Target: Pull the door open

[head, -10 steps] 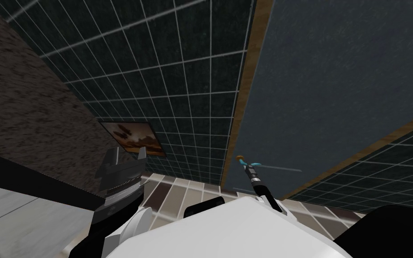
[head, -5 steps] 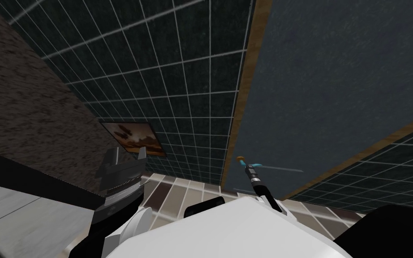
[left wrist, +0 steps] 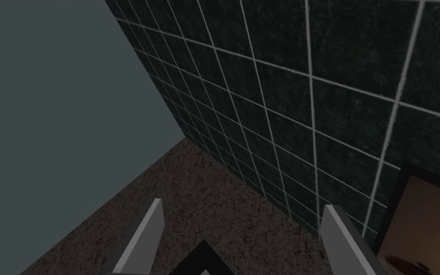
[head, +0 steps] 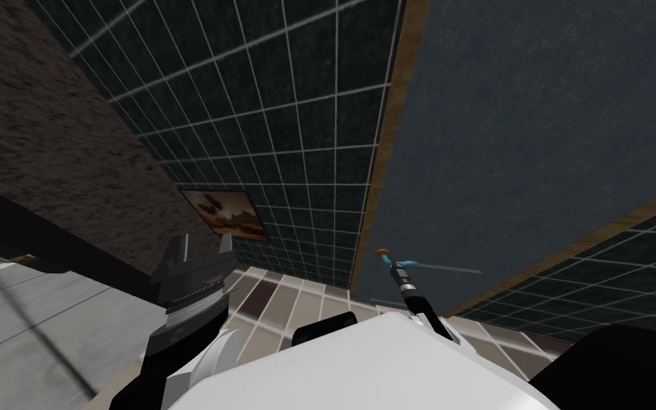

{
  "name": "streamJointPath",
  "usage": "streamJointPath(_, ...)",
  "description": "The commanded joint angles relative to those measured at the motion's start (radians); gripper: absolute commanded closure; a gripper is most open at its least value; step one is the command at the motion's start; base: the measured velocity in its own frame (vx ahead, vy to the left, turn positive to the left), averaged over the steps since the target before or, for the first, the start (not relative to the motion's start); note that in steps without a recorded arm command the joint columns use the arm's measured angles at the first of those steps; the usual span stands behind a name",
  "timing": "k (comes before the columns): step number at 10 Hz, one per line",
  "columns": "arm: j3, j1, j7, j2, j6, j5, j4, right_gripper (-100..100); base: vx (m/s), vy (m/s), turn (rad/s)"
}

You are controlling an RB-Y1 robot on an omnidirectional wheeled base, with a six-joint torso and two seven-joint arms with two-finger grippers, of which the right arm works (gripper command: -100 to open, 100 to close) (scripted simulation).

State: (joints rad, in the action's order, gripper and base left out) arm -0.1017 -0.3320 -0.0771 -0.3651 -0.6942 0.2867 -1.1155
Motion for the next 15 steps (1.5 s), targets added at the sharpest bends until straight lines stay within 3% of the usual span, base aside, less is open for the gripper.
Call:
streamJointPath(1, 0.016, -0.014, -0.015, -0.012, -0.020, -0.003, 0.006, 100, -0.196, -0.030, 0.127)
streamJointPath(6, 0.060, -0.060, -0.065, -0.061, -0.082, -0.008, 0.007, 100, -0.232, -0.032, 0.167)
streamJointPath(7, 0.056, -0.053, -0.060, -0.056, -0.071, -0.007, 0.007, 100, -0.108, 0.005, 0.022)
streamJointPath(8, 0.070, -0.069, -0.074, -0.068, -0.095, -0.008, 0.014, 100, -0.157, -0.007, 0.162)
streamJointPath(15, 0.113, -0.126, -0.124, -0.125, -0.194, -0.009, 0.033, 100, -0.213, -0.033, 0.151)
